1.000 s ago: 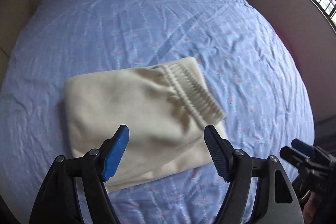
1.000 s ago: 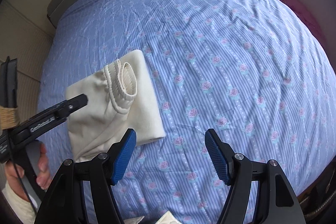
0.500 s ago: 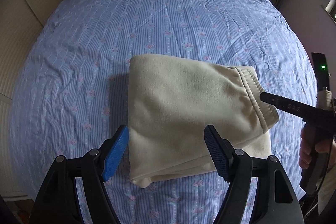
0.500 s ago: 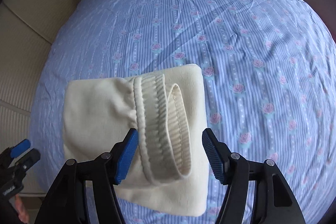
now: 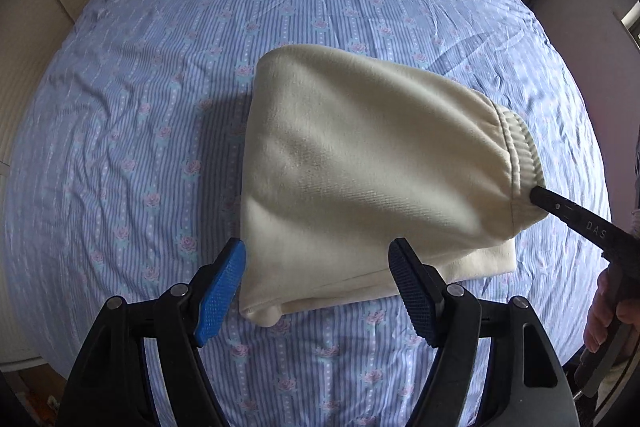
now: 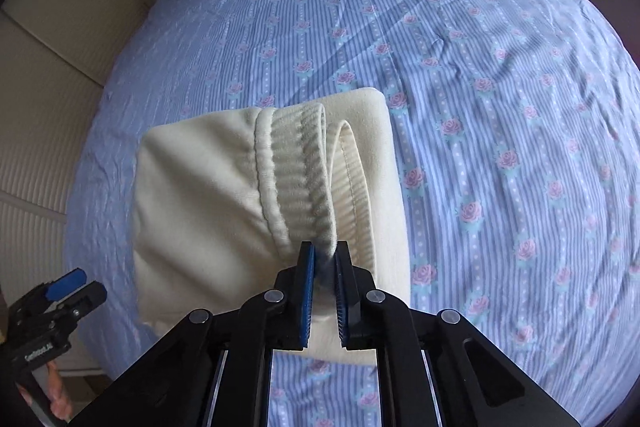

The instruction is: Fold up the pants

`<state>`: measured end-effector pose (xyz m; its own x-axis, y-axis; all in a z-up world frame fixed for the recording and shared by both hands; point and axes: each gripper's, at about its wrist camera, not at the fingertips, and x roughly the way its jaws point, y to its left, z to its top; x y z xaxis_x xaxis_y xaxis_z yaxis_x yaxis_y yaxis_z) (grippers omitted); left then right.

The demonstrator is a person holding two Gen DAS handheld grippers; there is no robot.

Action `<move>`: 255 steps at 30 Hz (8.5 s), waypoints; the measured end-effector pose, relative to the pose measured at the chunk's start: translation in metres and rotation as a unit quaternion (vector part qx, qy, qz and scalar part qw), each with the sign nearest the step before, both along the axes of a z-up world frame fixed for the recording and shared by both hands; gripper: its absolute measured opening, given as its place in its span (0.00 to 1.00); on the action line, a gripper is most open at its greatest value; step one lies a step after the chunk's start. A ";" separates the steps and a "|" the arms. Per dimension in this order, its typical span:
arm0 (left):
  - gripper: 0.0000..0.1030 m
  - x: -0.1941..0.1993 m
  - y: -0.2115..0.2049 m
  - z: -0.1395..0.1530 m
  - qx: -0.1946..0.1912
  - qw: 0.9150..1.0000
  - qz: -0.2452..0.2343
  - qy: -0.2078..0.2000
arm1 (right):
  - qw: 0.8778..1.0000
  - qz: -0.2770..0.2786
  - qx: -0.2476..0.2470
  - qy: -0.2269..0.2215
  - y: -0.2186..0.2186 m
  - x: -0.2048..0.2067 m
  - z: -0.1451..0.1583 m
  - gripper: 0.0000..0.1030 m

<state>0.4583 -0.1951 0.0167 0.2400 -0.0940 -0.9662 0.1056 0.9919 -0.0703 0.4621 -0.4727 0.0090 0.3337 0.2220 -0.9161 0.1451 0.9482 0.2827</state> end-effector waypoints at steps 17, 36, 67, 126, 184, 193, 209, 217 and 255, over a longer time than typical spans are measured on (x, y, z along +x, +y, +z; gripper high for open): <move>0.71 -0.014 0.017 0.000 -0.001 1.000 0.026 0.005 | 0.997 -0.035 0.062 0.034 -0.026 0.033 -0.035 0.65; 0.71 -0.008 0.024 0.008 -0.008 0.999 0.033 -0.002 | 0.986 -0.055 0.151 0.034 -0.017 0.028 -0.005 0.12; 0.77 -0.021 0.010 0.004 0.063 0.998 0.020 -0.018 | 0.997 -0.063 0.033 0.015 -0.013 -0.038 -0.035 0.79; 0.65 0.137 0.061 -0.153 -0.241 0.967 -0.039 0.069 | 0.994 -0.059 -0.014 0.089 0.037 0.026 -0.114 0.47; 0.31 -0.197 0.306 0.117 -0.215 0.970 0.097 -0.062 | 0.983 0.156 0.057 -0.082 0.237 -0.184 0.118 0.31; 0.31 -0.171 0.417 0.121 -0.204 0.976 0.054 -0.051 | 0.991 0.106 0.055 -0.066 0.357 -0.190 0.119 0.31; 0.31 -0.119 0.570 0.103 -0.190 0.978 0.083 -0.039 | 0.984 0.166 0.059 -0.038 0.523 -0.143 0.100 0.31; 0.31 -0.043 0.604 0.066 -0.186 0.980 0.066 -0.011 | 0.983 0.178 0.053 -0.005 0.564 -0.091 0.068 0.31; 0.88 0.025 0.535 0.059 0.108 0.991 -0.010 -0.079 | 0.996 0.076 -0.042 -0.001 0.510 -0.004 0.024 0.74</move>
<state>0.4834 0.3402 0.0760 0.3905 0.1040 -0.9147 0.1180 0.9797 0.1618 0.4578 0.0375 0.0328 0.3030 0.1928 -0.9333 -0.0025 0.9795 0.2015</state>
